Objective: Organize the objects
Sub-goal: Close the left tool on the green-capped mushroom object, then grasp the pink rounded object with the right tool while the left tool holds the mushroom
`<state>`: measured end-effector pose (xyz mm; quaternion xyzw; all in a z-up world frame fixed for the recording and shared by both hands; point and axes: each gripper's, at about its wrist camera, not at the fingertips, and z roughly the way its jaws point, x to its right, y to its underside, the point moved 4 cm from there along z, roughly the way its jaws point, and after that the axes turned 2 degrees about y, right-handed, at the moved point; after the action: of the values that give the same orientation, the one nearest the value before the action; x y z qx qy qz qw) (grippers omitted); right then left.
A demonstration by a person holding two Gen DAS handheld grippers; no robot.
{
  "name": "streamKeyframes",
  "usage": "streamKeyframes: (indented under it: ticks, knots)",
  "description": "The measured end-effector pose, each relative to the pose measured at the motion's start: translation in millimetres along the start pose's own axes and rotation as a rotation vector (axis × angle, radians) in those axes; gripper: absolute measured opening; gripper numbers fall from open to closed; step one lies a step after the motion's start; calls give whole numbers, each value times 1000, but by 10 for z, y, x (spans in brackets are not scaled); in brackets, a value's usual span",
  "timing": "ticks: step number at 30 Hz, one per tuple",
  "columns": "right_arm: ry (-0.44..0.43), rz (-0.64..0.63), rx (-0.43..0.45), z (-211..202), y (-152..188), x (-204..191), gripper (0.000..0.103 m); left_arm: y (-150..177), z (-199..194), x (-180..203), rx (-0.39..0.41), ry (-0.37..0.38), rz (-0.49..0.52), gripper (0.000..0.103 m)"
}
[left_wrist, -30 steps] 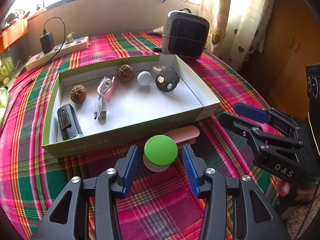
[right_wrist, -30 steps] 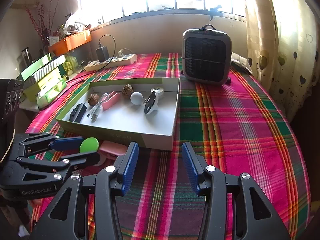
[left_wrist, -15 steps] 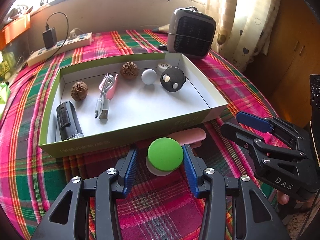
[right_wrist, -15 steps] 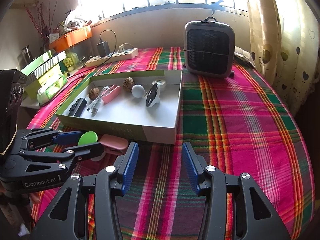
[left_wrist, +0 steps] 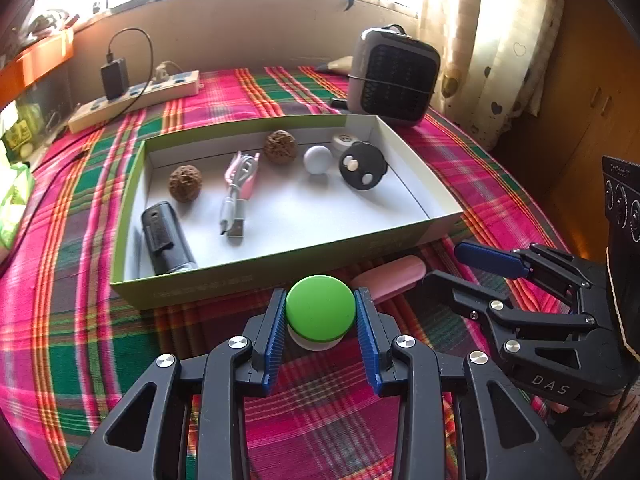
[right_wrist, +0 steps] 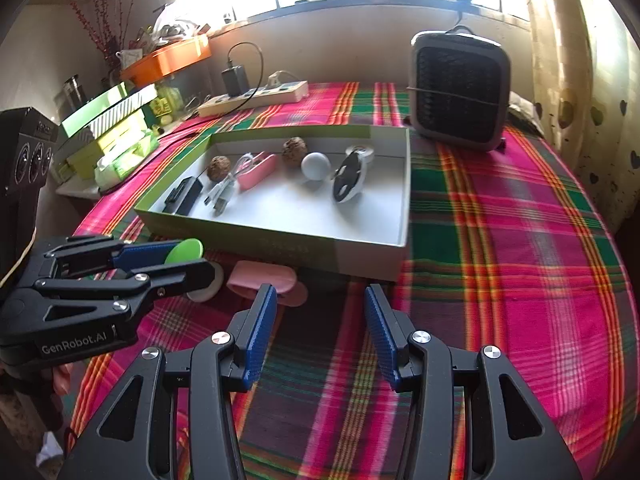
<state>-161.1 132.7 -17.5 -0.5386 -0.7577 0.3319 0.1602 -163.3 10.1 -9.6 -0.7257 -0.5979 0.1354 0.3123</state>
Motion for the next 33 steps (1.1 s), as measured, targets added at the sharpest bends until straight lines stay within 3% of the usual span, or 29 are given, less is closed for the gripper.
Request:
streamKeyframes:
  ticks: [11, 29, 33]
  knots:
    - [-61, -52, -45, 167, -33, -169, 47, 92, -82, -309, -9, -52, -39, 32]
    - [-136, -173, -74, 122, 76, -553, 47, 138, -60, -425, -18, -18, -62, 32]
    - [-78, -175, -68, 153, 53, -526, 47, 162, -23, -463, -34, -41, -66, 32]
